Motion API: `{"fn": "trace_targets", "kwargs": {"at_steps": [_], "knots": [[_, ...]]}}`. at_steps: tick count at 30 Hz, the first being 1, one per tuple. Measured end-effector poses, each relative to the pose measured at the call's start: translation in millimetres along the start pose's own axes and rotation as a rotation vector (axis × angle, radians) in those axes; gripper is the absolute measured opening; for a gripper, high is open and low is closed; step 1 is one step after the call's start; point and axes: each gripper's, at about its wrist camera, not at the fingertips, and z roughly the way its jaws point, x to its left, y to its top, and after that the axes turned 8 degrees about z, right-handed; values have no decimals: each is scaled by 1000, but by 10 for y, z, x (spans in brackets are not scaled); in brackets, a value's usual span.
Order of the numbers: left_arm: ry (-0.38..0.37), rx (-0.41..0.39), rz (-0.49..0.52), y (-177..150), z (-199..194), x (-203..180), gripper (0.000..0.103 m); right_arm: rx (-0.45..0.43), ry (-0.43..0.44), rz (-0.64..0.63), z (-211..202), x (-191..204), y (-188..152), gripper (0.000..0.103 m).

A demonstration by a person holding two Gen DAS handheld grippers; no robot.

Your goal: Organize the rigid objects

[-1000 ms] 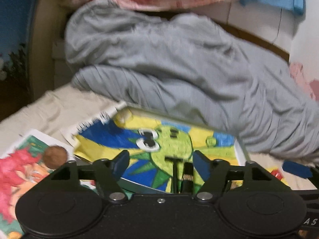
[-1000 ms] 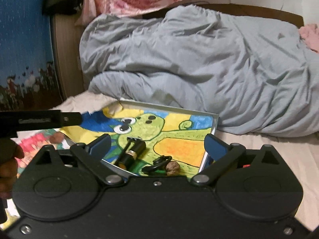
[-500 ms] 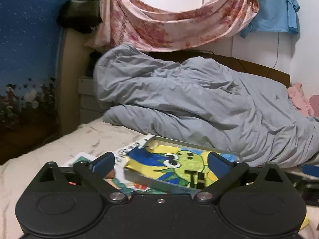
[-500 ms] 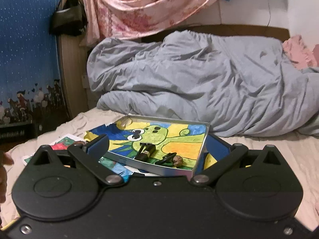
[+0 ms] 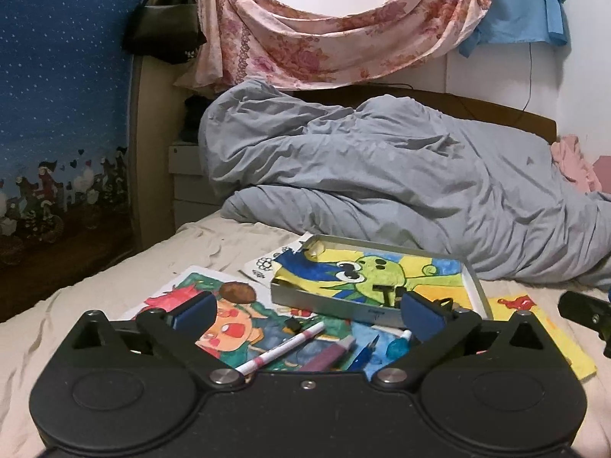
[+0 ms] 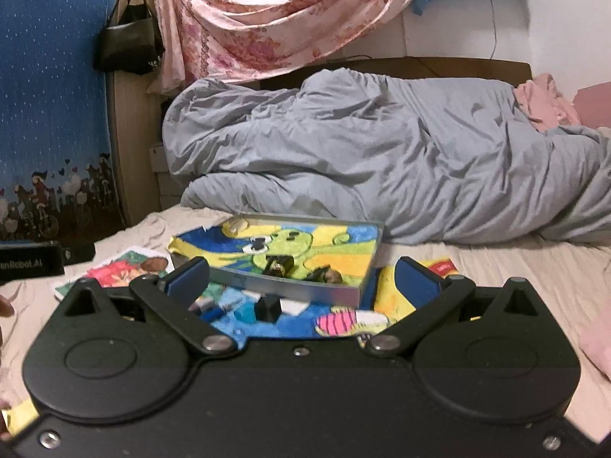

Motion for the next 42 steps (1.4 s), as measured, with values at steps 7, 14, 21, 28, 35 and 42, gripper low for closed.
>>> {"fn": "trace_targets", "kwargs": {"at_steps": [7,14,21,28,35,42], "knots": [[23,-12,-5,-192,-185,-4,102,-10,-19,8,-214,44,-141,102],[89,3,-37,-331,-252,-28,102,2,-54,7,-223,70,-261,103],[109,22,-5,-421,-279,-73,102,23,-80,23,-145,37,-299,102],[107,19,5,-433,-266,-93,102,31,-76,21,-114,42,-314,103],[124,33,-15,-464,-231,-41,102,32,-77,21,-104,47,-315,102],[125,32,-17,-468,-230,-32,102,41,-75,18,-93,54,-315,102]]}}
